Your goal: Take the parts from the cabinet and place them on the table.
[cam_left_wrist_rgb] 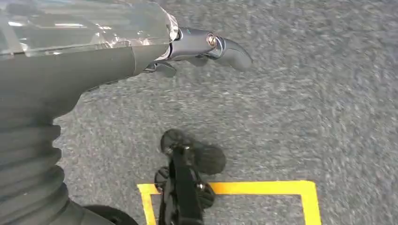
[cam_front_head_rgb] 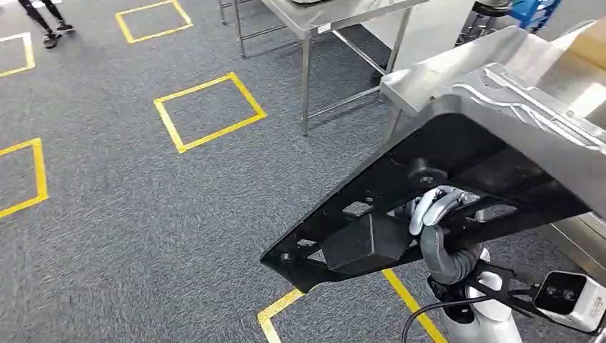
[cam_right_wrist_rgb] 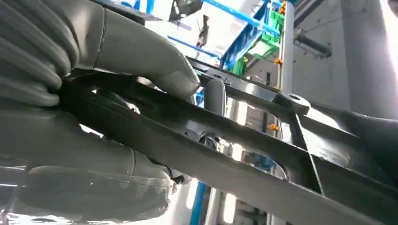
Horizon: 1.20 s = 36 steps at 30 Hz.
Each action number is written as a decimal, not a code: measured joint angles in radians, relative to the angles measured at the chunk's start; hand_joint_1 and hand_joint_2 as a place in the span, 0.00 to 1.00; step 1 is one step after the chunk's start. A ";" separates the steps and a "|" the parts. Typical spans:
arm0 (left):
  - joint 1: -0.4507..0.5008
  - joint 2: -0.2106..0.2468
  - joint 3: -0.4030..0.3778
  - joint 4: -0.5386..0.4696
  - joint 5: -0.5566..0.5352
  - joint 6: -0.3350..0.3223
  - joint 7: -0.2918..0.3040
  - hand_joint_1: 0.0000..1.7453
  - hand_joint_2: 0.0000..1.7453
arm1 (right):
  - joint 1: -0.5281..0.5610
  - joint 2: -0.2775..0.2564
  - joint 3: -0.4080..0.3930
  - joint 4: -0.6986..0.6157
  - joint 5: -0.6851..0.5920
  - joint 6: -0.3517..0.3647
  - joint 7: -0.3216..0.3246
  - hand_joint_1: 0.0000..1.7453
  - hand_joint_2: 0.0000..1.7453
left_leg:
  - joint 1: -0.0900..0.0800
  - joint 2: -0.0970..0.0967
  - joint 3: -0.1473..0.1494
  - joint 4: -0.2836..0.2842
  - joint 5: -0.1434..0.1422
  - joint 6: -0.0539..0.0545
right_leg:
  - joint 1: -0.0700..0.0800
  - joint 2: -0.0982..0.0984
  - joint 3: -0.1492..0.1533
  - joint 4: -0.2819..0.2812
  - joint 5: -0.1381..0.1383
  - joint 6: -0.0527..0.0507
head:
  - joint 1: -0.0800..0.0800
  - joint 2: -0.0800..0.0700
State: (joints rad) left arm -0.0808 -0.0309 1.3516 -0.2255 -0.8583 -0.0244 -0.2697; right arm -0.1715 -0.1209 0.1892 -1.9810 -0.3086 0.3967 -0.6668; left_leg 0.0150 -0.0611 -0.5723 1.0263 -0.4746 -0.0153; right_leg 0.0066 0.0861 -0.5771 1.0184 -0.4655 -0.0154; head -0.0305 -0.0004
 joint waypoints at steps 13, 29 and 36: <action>-0.006 -0.005 0.000 0.000 0.011 0.004 -0.019 0.00 1.00 | -0.049 -0.004 0.018 0.045 -0.027 -0.006 0.003 1.00 1.00 | -0.004 0.109 0.023 -0.022 -0.004 0.038 | -0.018 -0.097 -0.091 0.132 -0.009 0.045 | 0.000 0.000; -0.003 0.003 0.001 0.000 0.018 0.015 -0.033 0.00 1.00 | -0.073 0.008 0.039 0.101 -0.027 0.009 -0.028 1.00 1.00 | -0.003 0.047 -0.037 0.070 0.003 -0.002 | -0.006 -0.015 -0.004 -0.017 0.023 -0.008 | 0.000 0.000; -0.010 0.012 0.002 -0.001 0.013 0.014 -0.044 0.00 1.00 | -0.088 0.025 0.043 0.098 -0.006 0.010 -0.029 1.00 1.00 | 0.002 0.040 0.004 -0.029 0.026 0.032 | -0.005 -0.017 -0.026 0.011 0.005 0.029 | 0.000 0.000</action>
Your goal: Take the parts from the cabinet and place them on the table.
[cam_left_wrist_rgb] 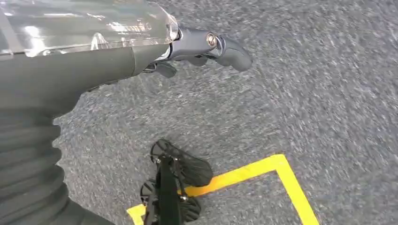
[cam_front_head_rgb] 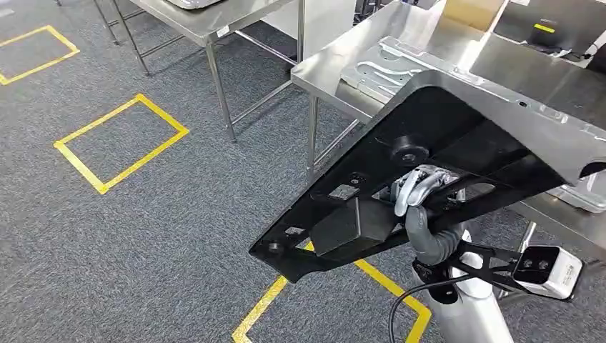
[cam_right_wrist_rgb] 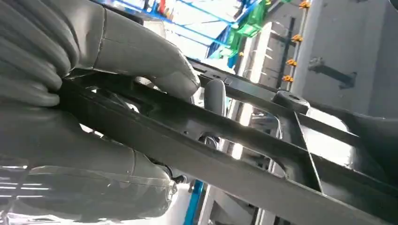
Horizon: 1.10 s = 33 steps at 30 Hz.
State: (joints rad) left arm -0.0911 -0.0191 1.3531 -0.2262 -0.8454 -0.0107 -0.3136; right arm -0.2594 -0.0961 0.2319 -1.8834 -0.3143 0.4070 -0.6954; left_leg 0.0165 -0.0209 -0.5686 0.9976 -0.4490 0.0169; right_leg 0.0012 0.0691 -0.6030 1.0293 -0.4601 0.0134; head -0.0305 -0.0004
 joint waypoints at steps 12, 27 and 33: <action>0.003 0.002 0.000 0.000 -0.005 -0.010 -0.004 0.00 1.00 | -0.004 0.047 0.002 -0.020 0.002 -0.015 -0.003 1.00 1.00 | -0.008 0.107 0.021 0.002 -0.025 -0.026 | -0.003 -0.113 0.006 -0.020 0.015 -0.003 | 0.000 0.000; 0.005 0.006 -0.001 0.000 -0.011 -0.014 -0.008 0.00 1.00 | 0.004 0.069 0.003 -0.027 0.032 -0.030 -0.001 1.00 1.00 | 0.000 -0.053 -0.016 0.021 -0.009 -0.026 | -0.006 0.044 0.002 -0.013 0.016 -0.016 | 0.000 0.000; 0.004 0.006 -0.001 0.000 -0.013 -0.015 -0.019 0.00 1.00 | 0.011 0.068 0.003 -0.025 0.034 -0.032 -0.002 1.00 1.00 | 0.003 0.015 -0.001 0.000 -0.001 0.007 | -0.008 -0.057 -0.086 0.162 -0.086 0.013 | 0.000 0.000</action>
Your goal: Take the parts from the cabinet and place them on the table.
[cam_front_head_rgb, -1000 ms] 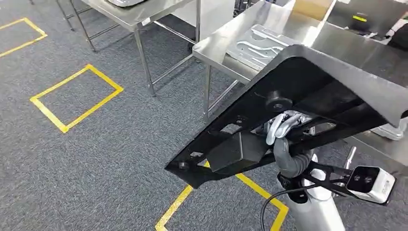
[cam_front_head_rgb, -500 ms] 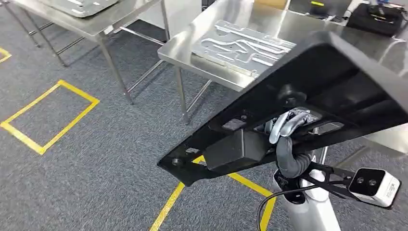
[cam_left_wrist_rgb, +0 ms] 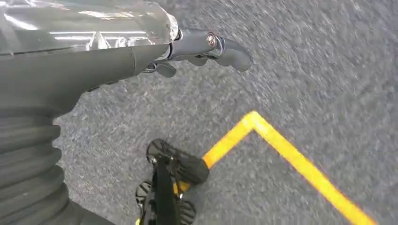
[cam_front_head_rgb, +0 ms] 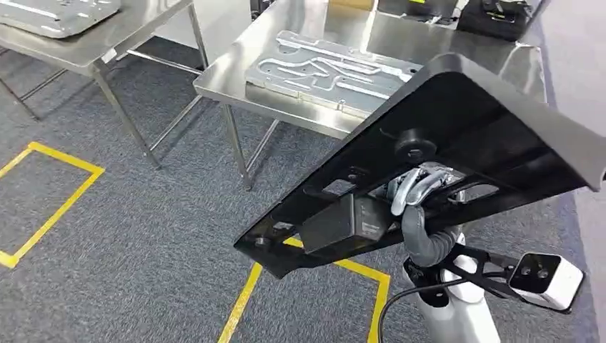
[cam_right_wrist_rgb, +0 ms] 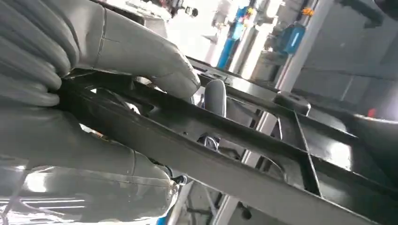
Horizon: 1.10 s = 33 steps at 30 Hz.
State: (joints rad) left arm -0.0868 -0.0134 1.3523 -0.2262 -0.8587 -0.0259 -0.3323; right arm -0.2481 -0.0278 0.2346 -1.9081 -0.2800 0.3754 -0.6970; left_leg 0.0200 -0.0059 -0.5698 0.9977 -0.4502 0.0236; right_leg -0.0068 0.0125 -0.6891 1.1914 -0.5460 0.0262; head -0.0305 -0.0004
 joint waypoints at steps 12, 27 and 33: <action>-0.003 0.002 0.000 0.000 0.015 0.000 -0.008 0.00 1.00 | 0.006 -0.001 0.000 0.019 0.008 -0.003 0.000 1.00 1.00 | -0.005 0.102 0.022 0.006 -0.032 -0.049 | -0.006 -0.031 0.094 -0.189 0.111 -0.032 | 0.000 0.000; -0.001 0.000 0.001 0.000 0.027 -0.032 -0.003 0.00 1.00 | 0.003 -0.013 0.043 0.041 0.020 -0.047 0.000 1.00 1.00 | 0.003 -0.035 0.001 0.007 -0.003 -0.013 | 0.003 0.112 0.091 -0.186 0.113 -0.006 | 0.000 0.000; 0.006 -0.001 0.006 0.000 0.030 -0.035 -0.003 0.00 1.00 | 0.007 -0.016 0.043 0.042 0.038 -0.050 0.000 1.00 1.00 | 0.000 0.004 0.005 -0.002 -0.001 0.003 | -0.007 -0.006 -0.062 0.129 -0.032 0.012 | 0.000 0.000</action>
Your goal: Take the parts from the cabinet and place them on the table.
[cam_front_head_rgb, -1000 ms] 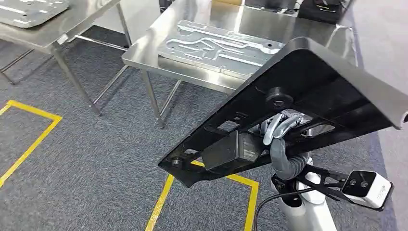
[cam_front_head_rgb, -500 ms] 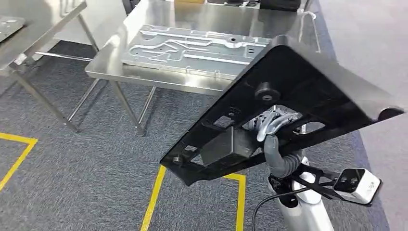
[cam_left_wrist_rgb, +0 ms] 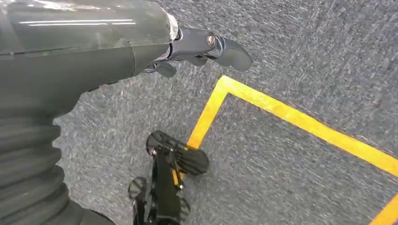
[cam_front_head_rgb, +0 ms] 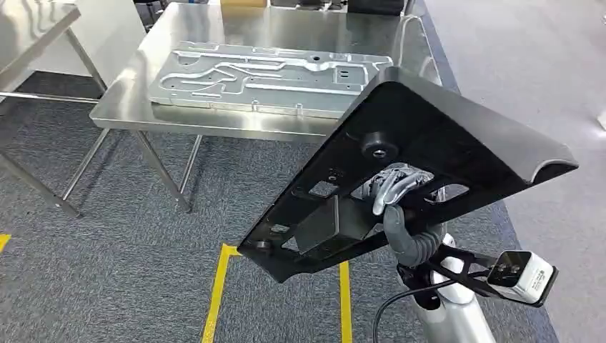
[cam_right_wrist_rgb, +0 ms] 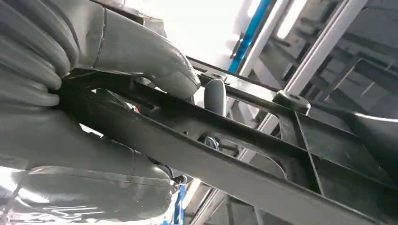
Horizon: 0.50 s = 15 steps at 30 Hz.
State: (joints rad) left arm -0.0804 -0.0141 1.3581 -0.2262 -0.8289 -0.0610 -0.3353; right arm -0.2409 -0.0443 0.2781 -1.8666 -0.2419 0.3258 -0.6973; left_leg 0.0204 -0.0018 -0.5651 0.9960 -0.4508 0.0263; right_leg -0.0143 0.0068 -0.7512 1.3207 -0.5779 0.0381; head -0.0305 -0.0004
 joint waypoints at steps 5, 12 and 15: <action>-0.004 -0.003 0.000 0.000 0.001 -0.001 0.000 0.00 1.00 | -0.001 0.000 0.000 0.001 0.008 0.019 0.000 1.00 1.00 | -0.007 0.009 0.012 0.003 -0.014 -0.017 | 0.007 -0.023 0.168 -0.320 0.131 -0.017 | 0.000 0.000; -0.009 -0.006 0.000 0.000 0.000 -0.002 -0.002 0.00 1.00 | -0.005 0.000 0.000 -0.001 0.010 0.018 0.000 1.00 1.00 | -0.001 0.012 -0.025 0.107 -0.075 -0.052 | 0.004 -0.009 0.193 -0.338 0.122 -0.060 | 0.000 0.000; -0.003 -0.006 0.000 0.000 0.000 -0.001 -0.002 0.00 1.00 | -0.001 0.000 0.000 0.001 0.010 0.018 0.000 1.00 1.00 | -0.001 0.011 -0.164 0.336 -0.139 -0.058 | 0.009 -0.003 0.211 -0.337 0.104 -0.066 | 0.000 0.000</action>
State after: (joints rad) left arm -0.0839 -0.0206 1.3584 -0.2262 -0.8289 -0.0622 -0.3372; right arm -0.2420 -0.0439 0.2781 -1.8654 -0.2323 0.3441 -0.6977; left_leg 0.0196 0.0093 -0.7287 1.3317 -0.5903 -0.0319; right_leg -0.0057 0.0042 -0.5405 0.9841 -0.4735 -0.0277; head -0.0309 -0.0004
